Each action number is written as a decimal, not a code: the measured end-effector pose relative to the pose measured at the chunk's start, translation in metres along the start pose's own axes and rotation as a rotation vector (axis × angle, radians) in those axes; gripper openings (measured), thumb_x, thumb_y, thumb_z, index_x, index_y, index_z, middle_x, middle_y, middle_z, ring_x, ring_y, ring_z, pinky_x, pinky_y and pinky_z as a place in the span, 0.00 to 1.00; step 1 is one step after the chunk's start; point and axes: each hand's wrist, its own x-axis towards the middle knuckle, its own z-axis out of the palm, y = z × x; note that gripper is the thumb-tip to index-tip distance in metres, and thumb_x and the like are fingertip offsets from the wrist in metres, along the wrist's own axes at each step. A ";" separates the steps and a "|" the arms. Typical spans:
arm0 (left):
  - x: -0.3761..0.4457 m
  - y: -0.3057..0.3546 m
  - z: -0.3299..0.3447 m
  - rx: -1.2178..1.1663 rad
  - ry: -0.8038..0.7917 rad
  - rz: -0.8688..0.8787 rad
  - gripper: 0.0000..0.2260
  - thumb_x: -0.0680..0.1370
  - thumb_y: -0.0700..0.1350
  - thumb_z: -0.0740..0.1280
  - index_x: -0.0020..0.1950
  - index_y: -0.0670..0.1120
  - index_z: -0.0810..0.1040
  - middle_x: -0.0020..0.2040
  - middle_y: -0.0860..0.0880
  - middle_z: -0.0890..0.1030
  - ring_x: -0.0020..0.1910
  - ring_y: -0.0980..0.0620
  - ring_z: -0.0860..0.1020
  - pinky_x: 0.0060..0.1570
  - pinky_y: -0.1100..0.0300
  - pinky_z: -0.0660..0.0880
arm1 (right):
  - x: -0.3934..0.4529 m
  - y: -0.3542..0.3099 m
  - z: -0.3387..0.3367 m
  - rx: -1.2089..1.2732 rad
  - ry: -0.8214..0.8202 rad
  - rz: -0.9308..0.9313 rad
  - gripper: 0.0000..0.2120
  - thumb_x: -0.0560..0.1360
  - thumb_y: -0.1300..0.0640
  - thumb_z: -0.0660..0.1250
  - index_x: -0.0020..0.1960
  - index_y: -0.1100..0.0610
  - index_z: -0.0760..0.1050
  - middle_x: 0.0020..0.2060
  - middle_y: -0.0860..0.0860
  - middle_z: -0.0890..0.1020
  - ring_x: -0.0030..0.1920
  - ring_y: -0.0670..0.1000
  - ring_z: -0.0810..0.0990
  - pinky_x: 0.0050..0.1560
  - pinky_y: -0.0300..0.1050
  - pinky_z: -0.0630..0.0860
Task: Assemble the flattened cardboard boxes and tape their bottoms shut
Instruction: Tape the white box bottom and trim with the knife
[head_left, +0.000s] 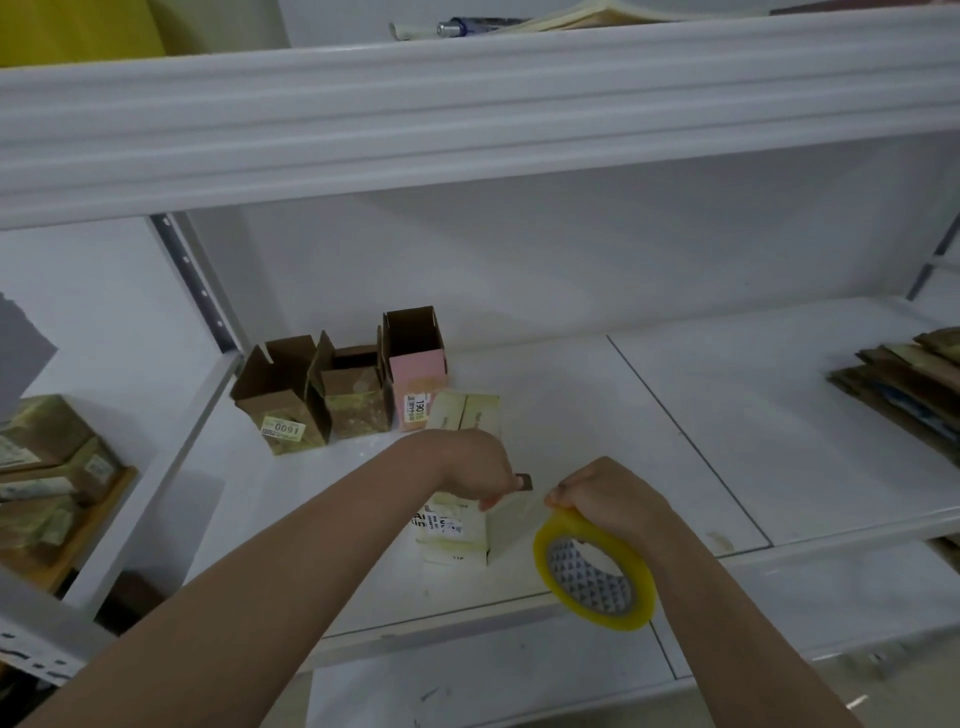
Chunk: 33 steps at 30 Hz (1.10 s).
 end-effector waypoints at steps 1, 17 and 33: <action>0.002 0.003 0.001 0.058 -0.015 -0.020 0.18 0.84 0.49 0.55 0.51 0.40 0.80 0.35 0.50 0.71 0.37 0.51 0.72 0.41 0.58 0.68 | -0.002 -0.001 -0.001 0.003 0.014 -0.007 0.13 0.62 0.43 0.69 0.37 0.51 0.82 0.38 0.50 0.84 0.44 0.53 0.82 0.56 0.53 0.77; -0.005 -0.018 0.010 -0.374 0.377 -0.141 0.15 0.85 0.47 0.53 0.47 0.40 0.73 0.34 0.49 0.72 0.34 0.52 0.71 0.31 0.64 0.65 | 0.000 0.031 -0.006 0.025 0.015 0.092 0.18 0.60 0.44 0.70 0.45 0.53 0.84 0.39 0.53 0.85 0.41 0.55 0.84 0.55 0.56 0.79; 0.009 0.004 0.024 -0.288 0.471 -0.278 0.32 0.69 0.64 0.72 0.63 0.46 0.69 0.58 0.49 0.76 0.55 0.49 0.77 0.53 0.54 0.75 | -0.008 0.014 -0.018 0.232 0.085 -0.149 0.05 0.70 0.41 0.70 0.43 0.39 0.84 0.48 0.41 0.85 0.52 0.48 0.82 0.62 0.54 0.75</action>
